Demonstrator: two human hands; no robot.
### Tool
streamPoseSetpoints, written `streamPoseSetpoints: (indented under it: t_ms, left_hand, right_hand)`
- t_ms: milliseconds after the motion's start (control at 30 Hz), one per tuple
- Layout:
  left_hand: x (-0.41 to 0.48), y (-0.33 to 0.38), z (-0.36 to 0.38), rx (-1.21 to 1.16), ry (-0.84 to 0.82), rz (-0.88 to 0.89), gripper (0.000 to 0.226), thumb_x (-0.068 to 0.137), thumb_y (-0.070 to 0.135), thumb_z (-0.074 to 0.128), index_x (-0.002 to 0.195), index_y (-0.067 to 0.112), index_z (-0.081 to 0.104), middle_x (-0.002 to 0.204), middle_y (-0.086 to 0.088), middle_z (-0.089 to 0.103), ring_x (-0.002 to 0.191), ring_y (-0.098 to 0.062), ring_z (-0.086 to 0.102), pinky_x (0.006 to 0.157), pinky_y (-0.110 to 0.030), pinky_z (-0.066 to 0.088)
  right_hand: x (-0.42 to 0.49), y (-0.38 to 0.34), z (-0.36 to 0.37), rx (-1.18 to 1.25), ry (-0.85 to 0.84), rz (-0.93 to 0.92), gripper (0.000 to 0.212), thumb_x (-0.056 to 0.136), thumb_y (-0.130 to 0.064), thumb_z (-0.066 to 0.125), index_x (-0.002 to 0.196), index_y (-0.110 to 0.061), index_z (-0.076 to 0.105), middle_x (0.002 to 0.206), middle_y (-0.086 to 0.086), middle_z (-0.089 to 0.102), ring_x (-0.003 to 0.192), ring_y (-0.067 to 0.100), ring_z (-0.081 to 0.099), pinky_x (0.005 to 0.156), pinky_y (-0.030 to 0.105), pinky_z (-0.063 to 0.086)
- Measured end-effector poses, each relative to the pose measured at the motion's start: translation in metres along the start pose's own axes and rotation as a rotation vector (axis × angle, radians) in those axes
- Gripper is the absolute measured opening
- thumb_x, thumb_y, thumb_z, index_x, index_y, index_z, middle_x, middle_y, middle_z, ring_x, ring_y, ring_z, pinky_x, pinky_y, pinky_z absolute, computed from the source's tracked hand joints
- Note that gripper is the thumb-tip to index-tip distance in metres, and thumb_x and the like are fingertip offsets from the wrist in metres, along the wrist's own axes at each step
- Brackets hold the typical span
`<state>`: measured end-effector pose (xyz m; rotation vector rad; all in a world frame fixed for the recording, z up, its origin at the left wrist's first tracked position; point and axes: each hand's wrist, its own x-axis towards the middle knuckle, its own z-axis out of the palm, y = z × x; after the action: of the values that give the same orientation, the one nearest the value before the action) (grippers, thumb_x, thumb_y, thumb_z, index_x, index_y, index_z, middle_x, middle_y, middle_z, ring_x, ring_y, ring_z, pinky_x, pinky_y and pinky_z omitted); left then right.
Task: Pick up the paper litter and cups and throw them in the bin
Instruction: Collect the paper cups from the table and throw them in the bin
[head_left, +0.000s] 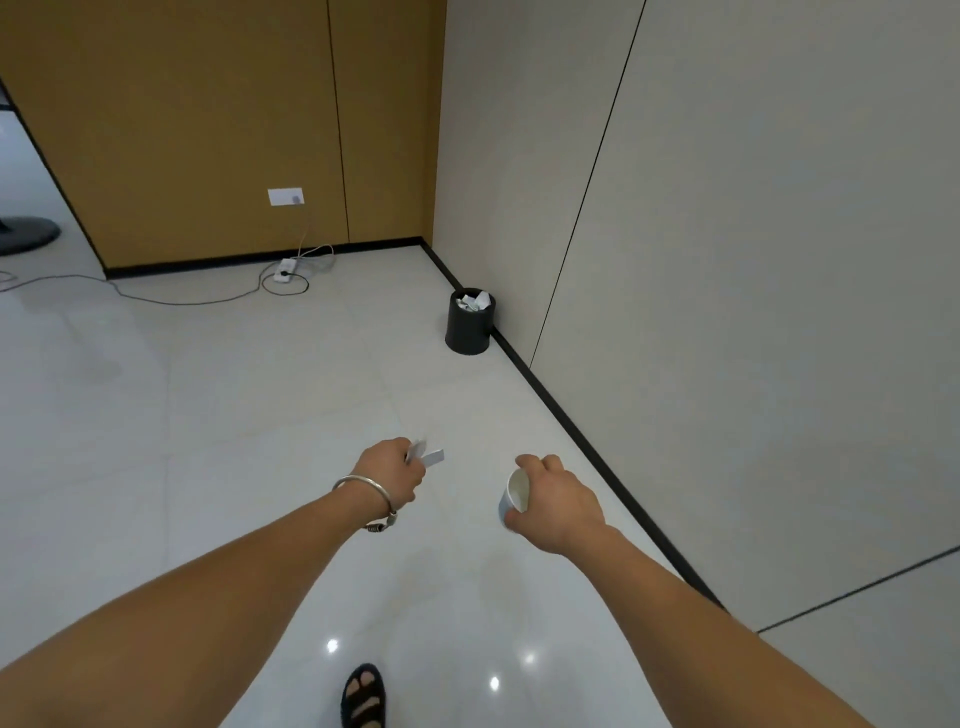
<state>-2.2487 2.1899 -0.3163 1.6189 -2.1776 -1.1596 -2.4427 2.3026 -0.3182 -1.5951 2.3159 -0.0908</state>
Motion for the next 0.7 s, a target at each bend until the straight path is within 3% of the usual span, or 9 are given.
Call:
streamPoseSetpoints:
  t_ms: [300, 700]
  left_hand:
    - [0.202, 0.043, -0.067, 0.014, 0.001, 0.012, 0.026, 0.097, 0.027, 0.042, 0.089, 0.006, 0.055, 0.094, -0.014, 0.067, 0.077, -0.027, 0.069, 0.069, -0.034, 0.051]
    - [0.458, 0.128, -0.067, 0.026, 0.004, -0.076, 0.019, 0.093, 0.019, 0.047, 0.091, 0.004, 0.058, 0.097, -0.016, 0.066, 0.085, -0.031, 0.067, 0.079, -0.042, 0.054]
  right_hand:
    - [0.196, -0.015, -0.053, 0.041, 0.034, 0.046, 0.072, 0.082, -0.048, 0.059, 0.144, -0.029, 0.028, 0.134, -0.001, 0.040, 0.114, 0.024, 0.050, 0.082, 0.033, 0.044]
    - [0.473, 0.036, -0.110, 0.070, -0.034, -0.028, 0.075, 0.081, -0.046, 0.062, 0.145, -0.029, 0.027, 0.137, 0.002, 0.038, 0.118, 0.026, 0.048, 0.089, 0.035, 0.044]
